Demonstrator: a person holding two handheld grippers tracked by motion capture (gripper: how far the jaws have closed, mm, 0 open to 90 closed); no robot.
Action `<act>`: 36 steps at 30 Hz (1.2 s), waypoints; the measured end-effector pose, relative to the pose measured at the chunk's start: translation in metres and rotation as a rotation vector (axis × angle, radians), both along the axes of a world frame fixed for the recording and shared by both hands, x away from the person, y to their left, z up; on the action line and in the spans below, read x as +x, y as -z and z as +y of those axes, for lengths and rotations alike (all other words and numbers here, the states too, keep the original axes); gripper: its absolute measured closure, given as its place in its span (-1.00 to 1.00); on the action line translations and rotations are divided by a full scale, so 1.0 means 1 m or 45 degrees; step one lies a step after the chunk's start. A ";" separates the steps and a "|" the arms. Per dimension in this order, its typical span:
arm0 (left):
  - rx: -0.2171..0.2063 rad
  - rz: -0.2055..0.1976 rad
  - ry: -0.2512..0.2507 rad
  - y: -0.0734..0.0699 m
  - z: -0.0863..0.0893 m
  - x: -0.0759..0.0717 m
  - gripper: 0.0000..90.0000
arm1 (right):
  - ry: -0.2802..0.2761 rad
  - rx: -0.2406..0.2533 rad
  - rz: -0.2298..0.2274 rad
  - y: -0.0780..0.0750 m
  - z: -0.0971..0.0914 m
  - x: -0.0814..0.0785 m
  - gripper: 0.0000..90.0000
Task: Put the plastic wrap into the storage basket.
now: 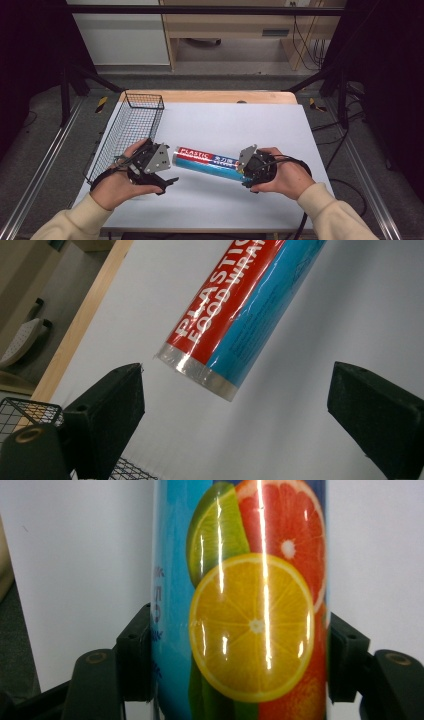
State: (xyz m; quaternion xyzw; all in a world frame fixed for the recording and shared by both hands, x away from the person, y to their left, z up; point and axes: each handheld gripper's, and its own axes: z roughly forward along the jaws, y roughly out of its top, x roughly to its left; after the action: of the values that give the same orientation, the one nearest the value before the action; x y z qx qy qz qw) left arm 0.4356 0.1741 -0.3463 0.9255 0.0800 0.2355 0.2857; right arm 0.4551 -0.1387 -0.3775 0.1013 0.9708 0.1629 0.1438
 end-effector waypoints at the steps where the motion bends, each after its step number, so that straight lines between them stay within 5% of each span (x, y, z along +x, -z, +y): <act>1: 0.000 0.000 0.000 0.000 0.000 0.000 -0.81 | 0.000 0.000 0.000 0.000 0.000 0.000 -0.28; 9: 0.105 0.028 0.057 0.009 -0.016 0.004 -0.80 | -0.069 -0.060 -0.017 -0.011 0.015 -0.002 -0.28; 19: 0.117 0.062 0.089 0.014 -0.027 0.015 -0.80 | -0.119 -0.086 -0.012 -0.012 0.028 0.000 -0.28; 25: 0.109 0.090 0.161 0.016 -0.031 0.019 -0.80 | -0.149 -0.082 0.001 -0.012 0.029 -0.001 -0.28; 36: 0.157 0.116 0.221 0.021 -0.040 0.023 -0.79 | -0.176 -0.088 0.015 -0.013 0.031 0.001 -0.28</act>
State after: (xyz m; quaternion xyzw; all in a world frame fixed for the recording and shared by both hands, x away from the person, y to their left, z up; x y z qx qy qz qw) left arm 0.4590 0.1338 -0.3675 0.9545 -0.0022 0.1723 0.2435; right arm 0.4559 -0.1076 -0.3641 0.0302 0.9814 0.1381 0.1299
